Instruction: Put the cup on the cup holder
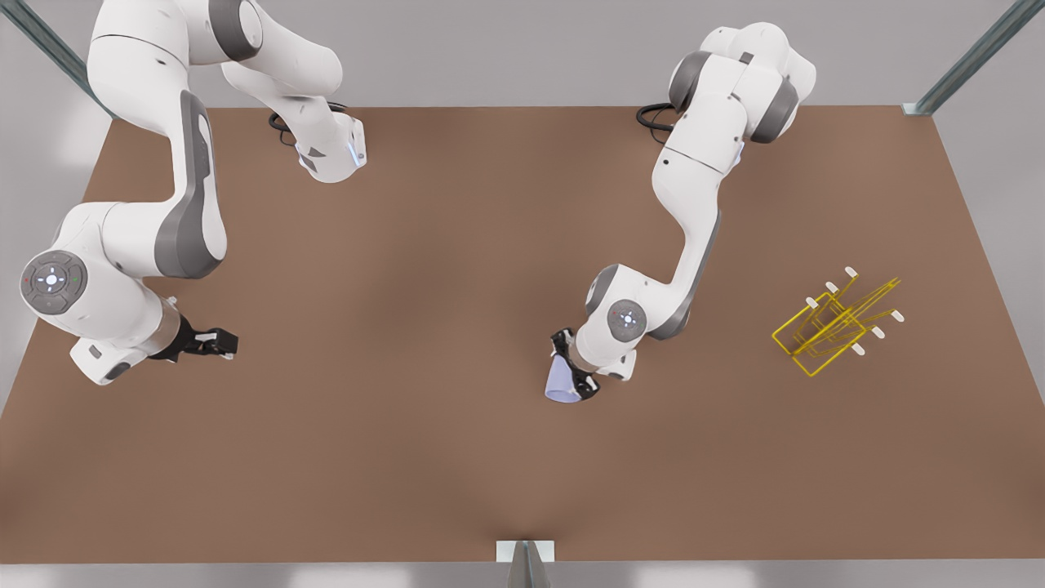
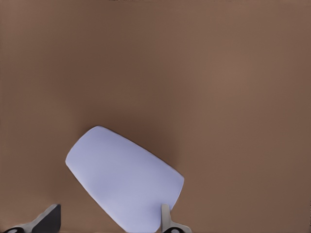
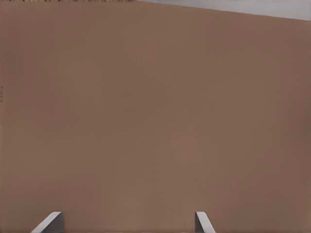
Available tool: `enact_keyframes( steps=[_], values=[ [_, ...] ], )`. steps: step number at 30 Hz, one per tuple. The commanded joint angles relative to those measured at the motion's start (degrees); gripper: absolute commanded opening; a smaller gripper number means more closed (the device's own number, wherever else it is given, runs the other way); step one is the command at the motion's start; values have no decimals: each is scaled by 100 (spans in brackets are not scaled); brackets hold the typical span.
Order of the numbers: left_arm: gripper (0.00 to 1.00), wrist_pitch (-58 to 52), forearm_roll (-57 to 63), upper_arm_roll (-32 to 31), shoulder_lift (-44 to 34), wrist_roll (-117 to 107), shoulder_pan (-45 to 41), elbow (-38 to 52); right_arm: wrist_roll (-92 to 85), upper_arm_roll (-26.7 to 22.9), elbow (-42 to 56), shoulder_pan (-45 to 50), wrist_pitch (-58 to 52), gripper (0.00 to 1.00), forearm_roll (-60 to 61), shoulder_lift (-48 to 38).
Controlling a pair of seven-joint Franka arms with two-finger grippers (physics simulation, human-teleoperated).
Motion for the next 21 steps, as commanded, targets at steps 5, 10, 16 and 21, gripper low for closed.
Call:
enact_keyframes(
  steps=[5,10,16,21],
  values=[
    [100,150,-34,3,47,-3845,16,-62,-44,0,2,1,-8,100,1,-2],
    [100,370,-42,3,100,-4329,16,-141,62,-8,10,10,-17,100,-17,-29],
    [100,616,-16,-5,249,-4320,16,-212,71,9,10,-8,-17,100,9,-11],
    [100,599,274,3,373,-3371,16,-220,44,0,10,-34,-17,100,9,-11]
  ],
)
